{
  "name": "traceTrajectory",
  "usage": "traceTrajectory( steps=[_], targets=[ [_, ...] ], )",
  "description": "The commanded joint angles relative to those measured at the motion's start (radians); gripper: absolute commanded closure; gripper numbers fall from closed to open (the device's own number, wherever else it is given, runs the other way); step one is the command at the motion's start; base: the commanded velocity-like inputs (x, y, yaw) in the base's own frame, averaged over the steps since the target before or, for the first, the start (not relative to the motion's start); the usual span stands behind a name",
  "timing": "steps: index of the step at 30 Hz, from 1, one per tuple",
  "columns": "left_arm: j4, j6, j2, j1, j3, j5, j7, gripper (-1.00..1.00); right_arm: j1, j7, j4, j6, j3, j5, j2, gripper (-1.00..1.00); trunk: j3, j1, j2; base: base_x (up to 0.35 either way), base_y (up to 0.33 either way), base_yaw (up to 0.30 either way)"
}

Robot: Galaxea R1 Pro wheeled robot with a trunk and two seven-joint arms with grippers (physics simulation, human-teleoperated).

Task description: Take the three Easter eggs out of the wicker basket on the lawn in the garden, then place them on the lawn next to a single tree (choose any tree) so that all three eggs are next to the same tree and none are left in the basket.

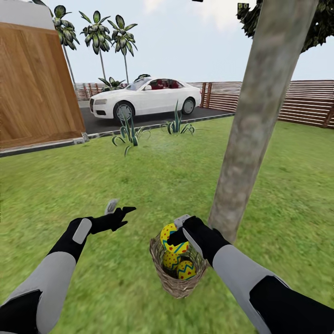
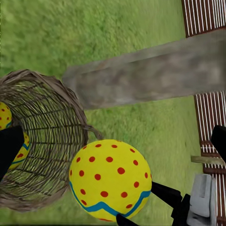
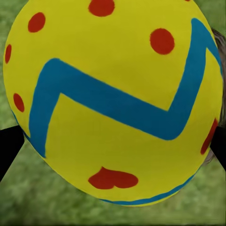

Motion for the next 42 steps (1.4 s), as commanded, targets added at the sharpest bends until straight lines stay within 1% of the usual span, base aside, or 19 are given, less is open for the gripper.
traceTrajectory(
  steps=[1, 7, 14, 17, 27, 39, 42],
  targets=[
    [0.001, 0.006, 0.000, -0.001, 0.004, -0.002, -0.003, -1.00, -0.001, -0.003, -0.001, 0.004, 0.006, -0.010, -0.001, 1.00, 0.002, -0.004, 0.007, -0.083, 0.000, 0.000],
    [0.002, 0.006, 0.000, -0.001, 0.004, -0.002, -0.003, -1.00, -0.001, -0.003, -0.001, 0.004, 0.006, -0.010, -0.001, 1.00, 0.021, -0.027, 0.049, -0.012, 0.000, -0.004],
    [0.003, 0.006, 0.000, -0.001, 0.004, -0.002, -0.003, -1.00, -0.001, -0.003, -0.001, 0.004, 0.006, -0.011, -0.001, 1.00, 0.049, -0.054, 0.098, 0.000, 0.000, -0.216],
    [0.002, 0.006, 0.000, -0.001, 0.004, -0.002, -0.003, -1.00, -0.001, -0.003, -0.001, 0.004, 0.006, -0.011, -0.001, 1.00, 0.059, -0.066, 0.119, -0.005, 0.000, -0.085],
    [0.003, 0.002, 0.000, -0.001, 0.004, -0.002, -0.003, -1.00, -0.001, -0.003, -0.001, 0.004, 0.006, -0.011, -0.001, 1.00, 0.090, -0.104, 0.189, -0.293, 0.000, -0.003],
    [0.003, 0.002, 0.000, -0.001, 0.006, -0.002, -0.003, -1.00, -0.001, -0.001, -0.001, 0.004, 0.006, -0.011, 0.002, 1.00, 0.128, -0.150, 0.273, -0.014, 0.000, 0.000],
    [0.003, 0.002, 0.000, -0.001, 0.005, -0.002, -0.003, -1.00, -0.001, -0.001, -0.001, 0.004, 0.006, -0.011, 0.002, 1.00, 0.137, -0.161, 0.294, -0.200, 0.000, 0.000]
  ],
)
